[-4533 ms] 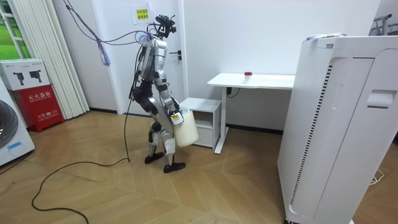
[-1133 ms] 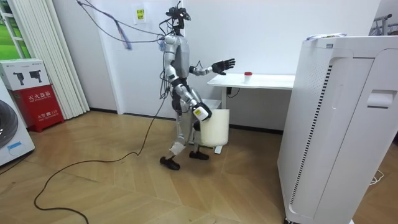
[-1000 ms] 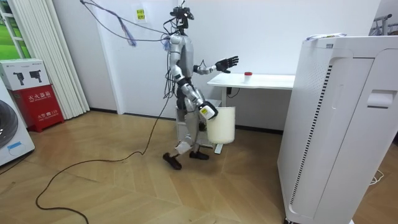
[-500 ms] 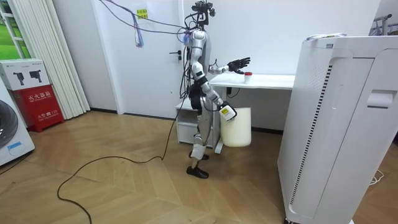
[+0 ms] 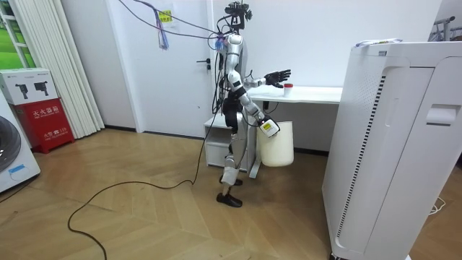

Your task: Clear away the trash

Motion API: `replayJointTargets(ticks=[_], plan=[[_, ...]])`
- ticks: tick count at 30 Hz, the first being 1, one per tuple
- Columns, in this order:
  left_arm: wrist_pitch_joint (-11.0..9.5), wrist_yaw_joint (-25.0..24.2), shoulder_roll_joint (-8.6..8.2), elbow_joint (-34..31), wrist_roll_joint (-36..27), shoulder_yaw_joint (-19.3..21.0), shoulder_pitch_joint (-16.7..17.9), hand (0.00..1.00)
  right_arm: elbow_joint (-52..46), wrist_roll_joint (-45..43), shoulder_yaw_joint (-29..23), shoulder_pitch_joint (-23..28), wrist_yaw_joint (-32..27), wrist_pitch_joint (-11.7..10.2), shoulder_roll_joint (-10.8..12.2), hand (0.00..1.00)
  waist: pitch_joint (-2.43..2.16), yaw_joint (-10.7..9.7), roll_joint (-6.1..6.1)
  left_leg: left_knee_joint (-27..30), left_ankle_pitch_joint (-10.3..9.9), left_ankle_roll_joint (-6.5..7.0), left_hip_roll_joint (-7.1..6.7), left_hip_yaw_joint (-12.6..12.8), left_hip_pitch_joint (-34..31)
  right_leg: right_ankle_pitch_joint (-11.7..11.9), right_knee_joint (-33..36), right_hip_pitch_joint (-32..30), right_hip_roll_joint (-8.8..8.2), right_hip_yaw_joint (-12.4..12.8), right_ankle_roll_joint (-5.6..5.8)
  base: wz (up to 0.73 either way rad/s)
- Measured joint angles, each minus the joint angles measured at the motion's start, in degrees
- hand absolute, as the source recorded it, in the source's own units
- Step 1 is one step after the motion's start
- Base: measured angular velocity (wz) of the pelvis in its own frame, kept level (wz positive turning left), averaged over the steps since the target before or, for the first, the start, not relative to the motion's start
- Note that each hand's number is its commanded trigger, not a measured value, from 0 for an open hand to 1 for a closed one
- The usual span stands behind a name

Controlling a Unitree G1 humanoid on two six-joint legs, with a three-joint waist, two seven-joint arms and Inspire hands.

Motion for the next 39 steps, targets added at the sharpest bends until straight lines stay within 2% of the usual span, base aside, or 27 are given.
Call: replayJointTargets(ticks=[10,20,28,33,39], plan=[[0.0,-0.42,0.05,0.09,-0.26,-1.82,0.75,0.0,0.0,-0.01,0.73,0.03,1.03,0.0,0.0,1.0,0.05,-0.23,0.07,-0.25,-0.01,-0.01,0.03,-0.21,-0.28,0.34,0.06,-0.12,0.08,-0.15,-0.04,0.01],[0.25,-2.36,-0.05,1.56,-0.31,-1.99,0.79,0.0,0.01,-1.55,0.68,0.04,2.14,0.0,0.01,1.0,0.06,-0.33,0.11,-0.13,-0.01,-0.01,0.07,0.29,-0.41,0.34,0.05,-0.53,0.1,0.08,-0.04,0.0],[2.13,-3.92,-0.04,1.71,-10.06,-2.09,1.44,0.0,0.25,-1.84,0.7,0.89,0.62,0.0,0.01,1.0,-0.03,-0.41,0.26,-1.1,0.01,-0.01,0.22,0.75,0.41,0.34,0.03,-0.53,0.23,0.74,-0.04,-0.05],[2.63,-3.91,0.0,1.86,-11.53,-1.92,1.47,0.0,0.24,-1.83,0.83,1.42,-0.85,0.01,0.03,1.0,-0.04,-0.02,0.27,-1.09,0.01,-0.01,0.29,1.17,0.43,0.34,0.01,-0.65,0.29,1.05,-0.04,-0.05],[3.12,-3.83,-0.03,3.02,-13.71,-1.93,1.29,0.0,0.23,-1.92,1.93,1.43,-1.37,0.01,0.06,1.0,-0.09,-0.58,0.37,-1.09,0.01,-0.01,0.32,1.42,0.91,0.34,-0.2,0.03,0.22,0.55,-0.04,0.01]])
